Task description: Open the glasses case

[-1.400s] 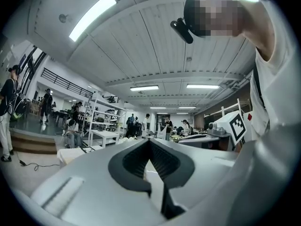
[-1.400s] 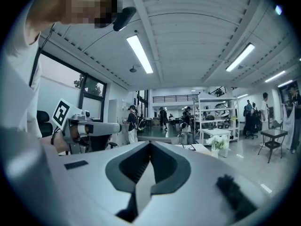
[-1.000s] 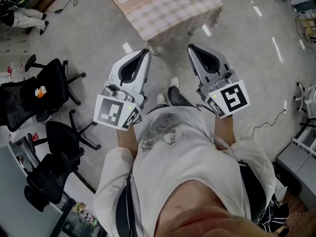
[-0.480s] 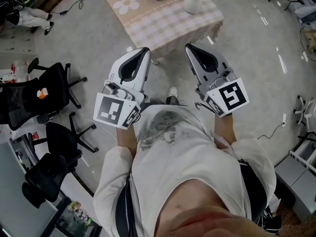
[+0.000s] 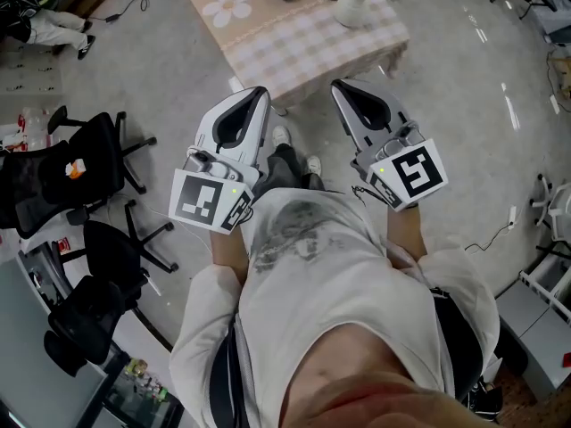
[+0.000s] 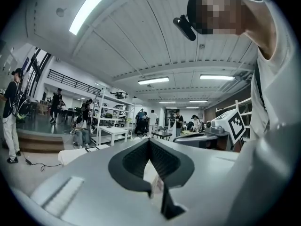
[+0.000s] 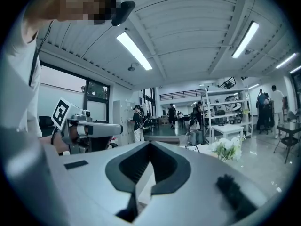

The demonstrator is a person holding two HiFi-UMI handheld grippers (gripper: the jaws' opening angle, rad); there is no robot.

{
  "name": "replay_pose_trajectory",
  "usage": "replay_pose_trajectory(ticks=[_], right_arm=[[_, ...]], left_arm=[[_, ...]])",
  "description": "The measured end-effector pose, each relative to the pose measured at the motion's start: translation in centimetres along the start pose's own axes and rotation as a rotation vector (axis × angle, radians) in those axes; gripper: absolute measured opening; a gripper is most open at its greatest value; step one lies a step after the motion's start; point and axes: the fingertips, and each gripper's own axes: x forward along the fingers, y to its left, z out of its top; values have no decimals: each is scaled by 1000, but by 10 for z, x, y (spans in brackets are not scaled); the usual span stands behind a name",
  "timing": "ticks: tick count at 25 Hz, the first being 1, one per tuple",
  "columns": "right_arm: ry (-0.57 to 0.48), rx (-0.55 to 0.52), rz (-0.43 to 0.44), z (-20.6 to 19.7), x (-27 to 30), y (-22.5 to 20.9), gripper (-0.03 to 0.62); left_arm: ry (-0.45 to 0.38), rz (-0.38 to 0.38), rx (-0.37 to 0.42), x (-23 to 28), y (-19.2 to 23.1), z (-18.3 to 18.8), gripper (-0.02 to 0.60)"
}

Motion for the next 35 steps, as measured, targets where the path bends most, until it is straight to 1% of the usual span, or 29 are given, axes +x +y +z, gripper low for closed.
replay_pose_trajectory(ticks=[5, 9, 17, 21, 27, 31, 35], right_arm=[[28, -6, -33, -4, 29, -14, 15], [32, -23, -67, 5, 58, -31, 15], [52, -26, -130, 12, 113, -57, 15], [69, -23, -164, 10, 134, -64, 15], [107, -6, -212, 4, 149, -80, 15], [120, 2, -214, 1, 158, -97, 15], [127, 18, -192, -7, 168, -117, 15]], left_arm=[[-8, -23, -14, 22, 35, -2, 8], [-17, -53, -16, 44, 66, 4, 9], [-13, -103, -13, 80, 123, 11, 9], [-7, -126, -28, 92, 148, 10, 9], [9, -141, -40, 113, 169, 5, 9], [31, -134, -35, 133, 175, 0, 9], [61, -116, -18, 157, 180, -10, 9]])
